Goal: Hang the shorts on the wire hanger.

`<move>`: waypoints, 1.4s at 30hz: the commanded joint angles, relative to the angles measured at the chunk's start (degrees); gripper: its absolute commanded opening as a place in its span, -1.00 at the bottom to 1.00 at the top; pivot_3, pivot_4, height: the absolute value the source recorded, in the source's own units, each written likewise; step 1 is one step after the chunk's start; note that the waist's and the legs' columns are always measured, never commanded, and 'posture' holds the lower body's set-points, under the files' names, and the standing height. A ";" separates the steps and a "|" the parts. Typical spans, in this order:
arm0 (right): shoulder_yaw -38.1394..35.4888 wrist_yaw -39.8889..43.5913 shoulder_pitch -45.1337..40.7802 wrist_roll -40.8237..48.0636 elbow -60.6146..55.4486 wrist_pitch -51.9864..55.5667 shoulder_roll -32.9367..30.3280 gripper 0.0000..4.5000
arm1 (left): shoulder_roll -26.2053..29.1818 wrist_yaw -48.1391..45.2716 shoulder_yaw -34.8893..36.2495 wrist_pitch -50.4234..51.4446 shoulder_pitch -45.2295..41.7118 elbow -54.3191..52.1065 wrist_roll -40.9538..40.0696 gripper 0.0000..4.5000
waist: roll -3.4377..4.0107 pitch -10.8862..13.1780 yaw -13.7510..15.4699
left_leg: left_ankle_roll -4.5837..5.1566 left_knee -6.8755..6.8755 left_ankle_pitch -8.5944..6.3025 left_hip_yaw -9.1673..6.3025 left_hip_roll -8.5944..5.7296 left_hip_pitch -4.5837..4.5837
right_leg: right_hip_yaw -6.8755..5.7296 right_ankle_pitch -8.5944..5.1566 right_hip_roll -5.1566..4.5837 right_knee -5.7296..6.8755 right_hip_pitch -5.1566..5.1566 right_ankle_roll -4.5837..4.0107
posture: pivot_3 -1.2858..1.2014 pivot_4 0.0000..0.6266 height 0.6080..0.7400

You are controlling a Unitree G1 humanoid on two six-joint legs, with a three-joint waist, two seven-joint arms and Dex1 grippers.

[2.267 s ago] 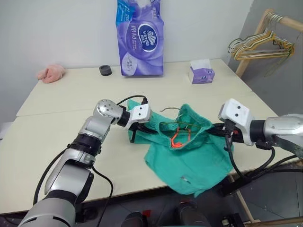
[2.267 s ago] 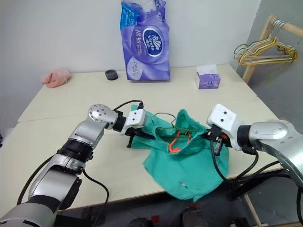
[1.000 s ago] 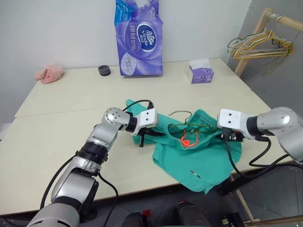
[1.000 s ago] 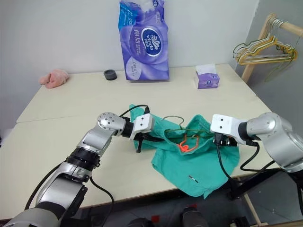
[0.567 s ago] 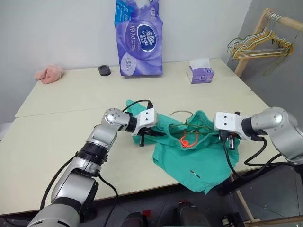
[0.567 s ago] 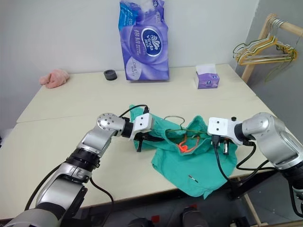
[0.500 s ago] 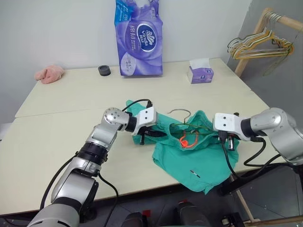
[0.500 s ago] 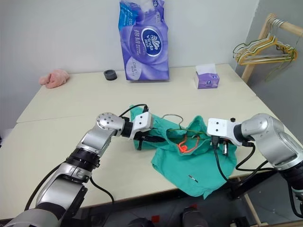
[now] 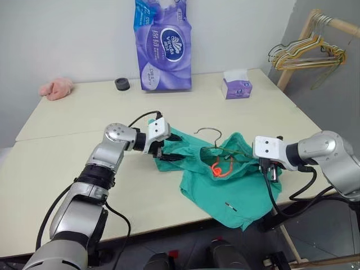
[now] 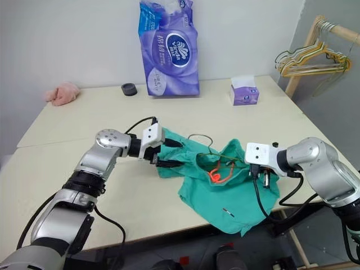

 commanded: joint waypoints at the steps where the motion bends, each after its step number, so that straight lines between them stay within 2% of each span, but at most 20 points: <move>1: -2.73 0.45 -0.51 0.46 -1.34 0.03 -0.75 -1.00 | 0.19 0.37 0.59 -3.58 -2.40 3.13 1.53 0.62 | 0.00 0.00 -0.07 | 0.00 0.00 0.00 0.01 0.00 0.00 | 0.00 0.00 0.00 0.00 0.00 0.00 | -0.14 -0.85 1.00; 6: -2.88 0.22 -0.70 0.54 -1.68 0.53 -0.42 -1.00 | -2.26 0.66 0.43 -3.63 -2.03 5.16 1.69 0.62 | 0.00 0.00 -0.09 | 0.00 0.00 0.00 0.00 0.00 -0.03 | 0.00 0.00 0.00 0.02 -0.04 0.00 | -0.14 -0.85 1.00; 18: -6.31 0.86 1.67 2.86 -4.38 2.48 -2.59 -1.00 | -2.39 2.67 1.57 -7.80 -4.61 12.95 3.84 -1.00 | 0.00 0.00 -0.30 | 0.00 0.00 0.00 0.02 0.00 -0.11 | 0.02 0.00 0.00 0.09 -0.17 0.00 | -0.16 -0.83 1.00; 28: -11.49 1.02 4.80 6.27 -7.17 4.40 -5.73 -1.00 | -2.61 3.94 2.41 -7.37 -5.69 15.75 3.56 -1.00 | 0.00 0.00 -0.37 | 0.00 0.00 0.00 0.06 0.00 -0.26 | 0.04 0.00 0.00 0.16 -0.37 0.00 | -0.16 -0.81 1.00; 42: -21.02 1.41 11.59 15.74 -13.75 8.33 -10.35 -1.00 | -2.15 7.08 2.38 -7.51 -5.39 16.75 4.84 -1.00 | -0.02 0.01 -0.22 | 0.00 0.05 0.00 0.04 0.00 -0.41 | 0.03 0.00 0.00 0.15 -0.42 0.00 | -0.16 -0.79 1.00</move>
